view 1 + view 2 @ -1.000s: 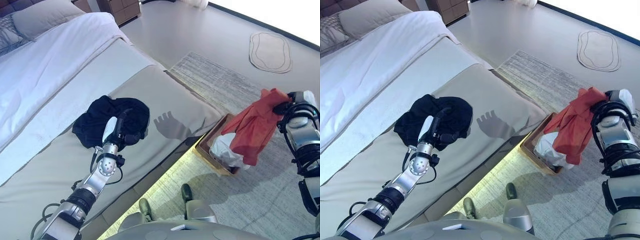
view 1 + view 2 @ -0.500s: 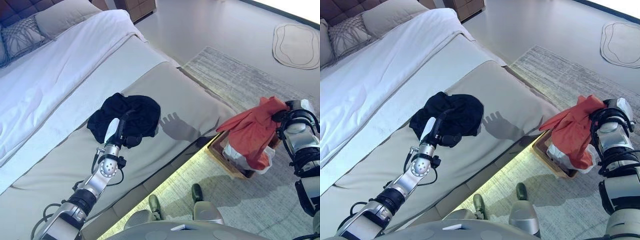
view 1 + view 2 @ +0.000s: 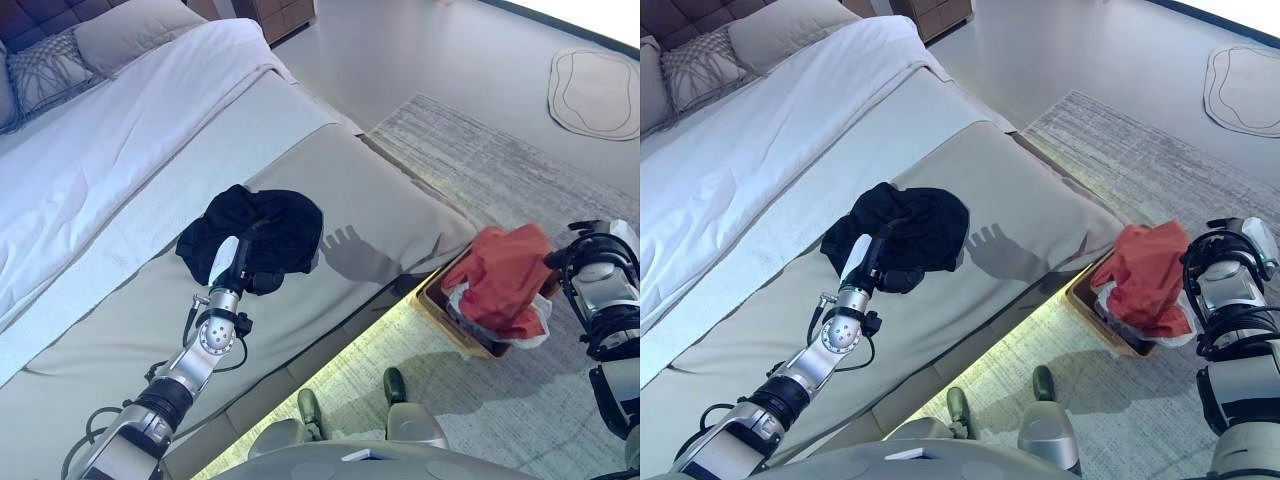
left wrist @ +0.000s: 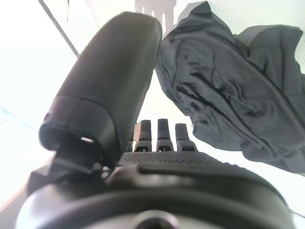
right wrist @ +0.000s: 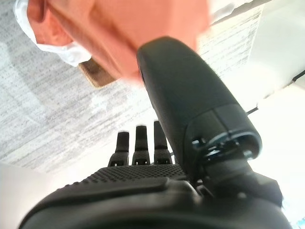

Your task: Pick up the clothes from the bed and place them into the basket

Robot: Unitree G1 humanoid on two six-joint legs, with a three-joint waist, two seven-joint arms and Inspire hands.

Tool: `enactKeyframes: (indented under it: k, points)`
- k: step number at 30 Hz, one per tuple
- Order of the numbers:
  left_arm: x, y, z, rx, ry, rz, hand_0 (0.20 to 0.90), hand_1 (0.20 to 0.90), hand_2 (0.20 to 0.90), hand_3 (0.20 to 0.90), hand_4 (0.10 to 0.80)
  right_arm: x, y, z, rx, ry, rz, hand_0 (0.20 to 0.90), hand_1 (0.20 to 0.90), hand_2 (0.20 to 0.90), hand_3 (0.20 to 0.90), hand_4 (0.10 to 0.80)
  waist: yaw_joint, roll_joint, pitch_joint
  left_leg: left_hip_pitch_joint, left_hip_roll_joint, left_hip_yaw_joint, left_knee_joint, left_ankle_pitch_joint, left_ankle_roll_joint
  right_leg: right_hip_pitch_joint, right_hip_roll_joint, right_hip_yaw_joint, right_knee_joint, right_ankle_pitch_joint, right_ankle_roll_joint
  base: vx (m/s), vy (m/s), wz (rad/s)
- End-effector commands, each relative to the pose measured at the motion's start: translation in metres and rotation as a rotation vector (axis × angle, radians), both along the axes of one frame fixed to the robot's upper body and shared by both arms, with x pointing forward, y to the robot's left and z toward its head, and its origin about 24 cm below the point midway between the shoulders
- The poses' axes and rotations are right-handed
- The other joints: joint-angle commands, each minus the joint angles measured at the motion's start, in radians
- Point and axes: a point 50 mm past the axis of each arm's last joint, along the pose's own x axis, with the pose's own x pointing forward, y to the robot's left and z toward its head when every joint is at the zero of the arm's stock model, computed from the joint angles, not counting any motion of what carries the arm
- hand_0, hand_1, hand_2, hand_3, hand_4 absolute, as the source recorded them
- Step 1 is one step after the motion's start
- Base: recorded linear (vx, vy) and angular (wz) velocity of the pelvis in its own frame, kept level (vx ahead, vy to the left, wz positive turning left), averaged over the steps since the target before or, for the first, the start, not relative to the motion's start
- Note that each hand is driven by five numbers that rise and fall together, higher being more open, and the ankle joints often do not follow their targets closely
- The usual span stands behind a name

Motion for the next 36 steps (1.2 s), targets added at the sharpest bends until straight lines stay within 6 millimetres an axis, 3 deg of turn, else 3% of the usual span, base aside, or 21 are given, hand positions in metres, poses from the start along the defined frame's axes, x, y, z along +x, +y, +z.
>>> enactKeyframes:
  k: [1, 8, 12, 17, 23, 31, 36]
  points:
    - [0.022, -0.001, 0.034, 0.005, -0.162, -0.036, 0.9, 0.9, 0.9, 0.9, 0.8, 0.012, -0.007, 0.037, -0.127, -0.102, -0.014, 0.9, 0.9, 0.9, 0.9, 0.8, 0.012, -0.066, -0.029, 0.05, 0.036, -0.017, 0.002, -0.086, -0.041, 0.018, -0.056, -0.007, 0.046, -0.046, 0.025, 0.0, 0.0, 0.0]
    - [0.023, 0.002, 0.033, 0.007, -0.159, -0.021, 0.9, 0.9, 0.9, 0.9, 0.8, 0.02, -0.002, 0.055, -0.18, -0.144, 0.038, 0.9, 0.9, 0.9, 0.9, 0.8, 0.016, -0.079, -0.038, 0.05, 0.04, -0.02, 0.002, -0.082, -0.043, 0.025, -0.054, -0.014, 0.045, -0.046, 0.024, 0.0, 0.0, 0.0]
    - [0.023, 0.004, 0.033, 0.003, -0.159, 0.002, 0.9, 0.9, 0.9, 0.9, 0.8, 0.038, 0.015, 0.081, -0.237, -0.237, 0.114, 0.9, 0.9, 0.9, 0.9, 0.8, 0.03, -0.088, -0.039, 0.044, 0.041, -0.031, 0.002, -0.079, -0.046, 0.026, -0.055, -0.024, 0.046, -0.049, 0.022, 0.0, 0.0, 0.0]
    - [0.022, 0.008, 0.03, -0.003, -0.154, 0.04, 0.9, 0.9, 0.9, 0.9, 0.8, 0.062, 0.051, 0.116, -0.33, -0.357, 0.273, 0.9, 0.9, 0.9, 0.9, 0.8, 0.057, -0.102, -0.044, 0.035, 0.039, -0.051, 0.002, -0.075, -0.047, 0.033, -0.058, -0.049, 0.041, -0.051, 0.017, -0.004, 0.001, 0.04]
    - [0.019, 0.016, 0.026, -0.001, -0.14, 0.092, 0.9, 0.9, 0.9, 0.9, 0.8, 0.082, 0.098, 0.144, -0.437, -0.438, 0.451, 0.9, 0.9, 0.9, 0.9, 0.8, 0.101, -0.12, -0.046, 0.01, 0.033, -0.09, 0.002, -0.066, -0.042, 0.03, -0.065, -0.083, 0.055, -0.067, 0.009, 0.0, -0.005, 0.19]
    - [0.005, 0.03, 0.015, 0.001, -0.11, 0.151, 0.9, 0.9, 0.9, 0.9, 0.8, 0.1, 0.14, 0.161, -0.52, -0.398, 0.61, 0.9, 0.9, 0.9, 0.9, 0.8, 0.196, -0.119, -0.029, -0.041, 0.009, -0.167, 0.009, -0.055, -0.033, 0.023, -0.092, -0.159, 0.076, -0.086, 0.0, 0.025, 0.036, 0.29]
    - [0.006, 0.036, 0.027, 0.003, -0.176, 0.137, 0.9, 0.9, 0.9, 0.9, 0.8, 0.108, 0.157, 0.182, -0.59, -0.398, 0.627, 0.9, 0.9, 0.9, 0.9, 0.8, 0.263, -0.102, 0.022, -0.13, -0.017, -0.229, 0.057, -0.055, -0.023, -0.04, -0.122, -0.214, 0.148, -0.112, -0.005, -0.072, 0.063, 0.41]
